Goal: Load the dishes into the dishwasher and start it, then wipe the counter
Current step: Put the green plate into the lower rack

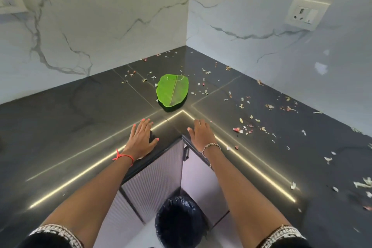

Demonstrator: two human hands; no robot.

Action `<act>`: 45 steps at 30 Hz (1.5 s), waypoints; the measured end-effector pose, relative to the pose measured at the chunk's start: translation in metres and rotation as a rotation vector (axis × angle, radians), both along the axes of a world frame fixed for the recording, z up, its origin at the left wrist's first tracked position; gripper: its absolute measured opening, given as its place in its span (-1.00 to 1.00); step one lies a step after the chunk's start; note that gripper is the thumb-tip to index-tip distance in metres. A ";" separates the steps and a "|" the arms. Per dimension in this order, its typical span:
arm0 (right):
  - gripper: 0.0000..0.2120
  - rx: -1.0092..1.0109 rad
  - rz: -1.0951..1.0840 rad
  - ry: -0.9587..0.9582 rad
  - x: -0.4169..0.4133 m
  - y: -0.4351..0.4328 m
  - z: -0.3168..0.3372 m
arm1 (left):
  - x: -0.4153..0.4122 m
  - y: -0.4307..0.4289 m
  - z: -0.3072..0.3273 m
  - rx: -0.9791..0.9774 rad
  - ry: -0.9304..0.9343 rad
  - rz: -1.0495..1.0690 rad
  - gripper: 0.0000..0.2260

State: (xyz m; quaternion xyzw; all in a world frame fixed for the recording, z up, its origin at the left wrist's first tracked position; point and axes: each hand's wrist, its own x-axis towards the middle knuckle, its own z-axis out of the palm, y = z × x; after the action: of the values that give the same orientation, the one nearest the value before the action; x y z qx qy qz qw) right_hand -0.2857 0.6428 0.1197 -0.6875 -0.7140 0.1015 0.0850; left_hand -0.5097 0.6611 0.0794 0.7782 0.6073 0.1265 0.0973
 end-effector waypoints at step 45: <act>-0.67 -0.156 -0.895 1.500 -0.006 0.170 -0.013 | -0.015 0.191 -0.026 -0.002 0.046 -0.004 -0.45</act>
State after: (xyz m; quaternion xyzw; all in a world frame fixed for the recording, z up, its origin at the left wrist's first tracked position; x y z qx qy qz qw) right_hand -0.2921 0.8127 0.1065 -0.6590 -0.1241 0.5324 0.5167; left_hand -0.5248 0.8520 0.0536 0.7820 0.6080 0.1079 0.0845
